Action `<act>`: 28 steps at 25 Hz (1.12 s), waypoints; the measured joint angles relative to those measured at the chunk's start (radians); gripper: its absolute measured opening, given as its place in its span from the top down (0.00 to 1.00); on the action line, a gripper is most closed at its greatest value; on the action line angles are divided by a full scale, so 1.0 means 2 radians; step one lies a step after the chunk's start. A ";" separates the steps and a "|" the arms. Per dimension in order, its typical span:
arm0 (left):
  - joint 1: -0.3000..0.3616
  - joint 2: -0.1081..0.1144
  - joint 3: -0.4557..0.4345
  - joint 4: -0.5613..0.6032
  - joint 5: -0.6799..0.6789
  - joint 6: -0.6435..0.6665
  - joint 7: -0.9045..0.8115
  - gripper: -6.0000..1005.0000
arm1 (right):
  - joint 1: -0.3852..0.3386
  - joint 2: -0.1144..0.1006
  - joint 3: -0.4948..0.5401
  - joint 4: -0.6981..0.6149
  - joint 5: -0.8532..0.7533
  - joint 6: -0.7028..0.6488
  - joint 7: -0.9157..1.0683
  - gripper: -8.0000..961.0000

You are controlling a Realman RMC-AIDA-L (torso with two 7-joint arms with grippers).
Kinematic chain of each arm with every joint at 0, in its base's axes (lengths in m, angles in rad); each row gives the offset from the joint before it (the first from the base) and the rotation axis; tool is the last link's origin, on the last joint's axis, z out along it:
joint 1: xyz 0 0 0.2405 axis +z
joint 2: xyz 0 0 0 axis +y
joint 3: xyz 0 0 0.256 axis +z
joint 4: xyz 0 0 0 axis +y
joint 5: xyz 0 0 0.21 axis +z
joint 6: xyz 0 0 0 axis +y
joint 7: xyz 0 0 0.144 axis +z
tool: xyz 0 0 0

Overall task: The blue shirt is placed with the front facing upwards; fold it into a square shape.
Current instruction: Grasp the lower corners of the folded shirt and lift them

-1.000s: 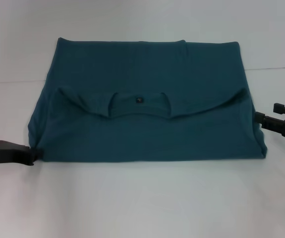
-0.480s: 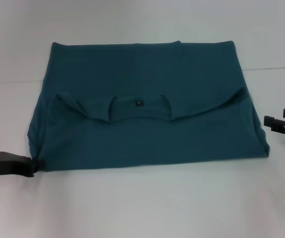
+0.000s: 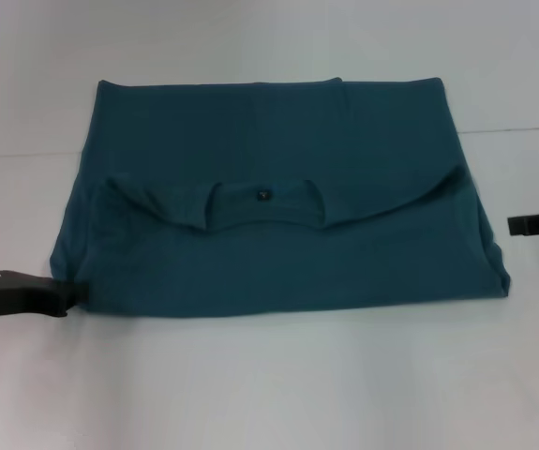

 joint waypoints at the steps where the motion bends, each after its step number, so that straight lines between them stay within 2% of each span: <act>1: 0.000 0.000 0.000 0.000 0.000 0.000 0.000 0.95 | 0.008 -0.007 0.001 0.006 -0.012 -0.010 0.014 0.19; 3: 0.000 0.000 -0.001 0.000 -0.001 0.000 0.000 0.95 | 0.022 -0.017 0.003 0.023 -0.042 -0.020 0.032 0.19; 6: 0.000 -0.001 -0.001 0.000 -0.001 0.000 0.000 0.95 | 0.029 -0.021 0.003 0.039 -0.069 -0.019 0.038 0.19; 18: -0.002 -0.002 0.002 0.000 -0.005 -0.003 0.002 0.95 | 0.039 -0.019 -0.001 0.129 -0.071 0.041 0.010 0.19; 28: -0.002 -0.003 0.003 -0.003 -0.006 -0.007 0.002 0.95 | 0.054 -0.013 -0.001 0.156 -0.060 0.057 -0.002 0.20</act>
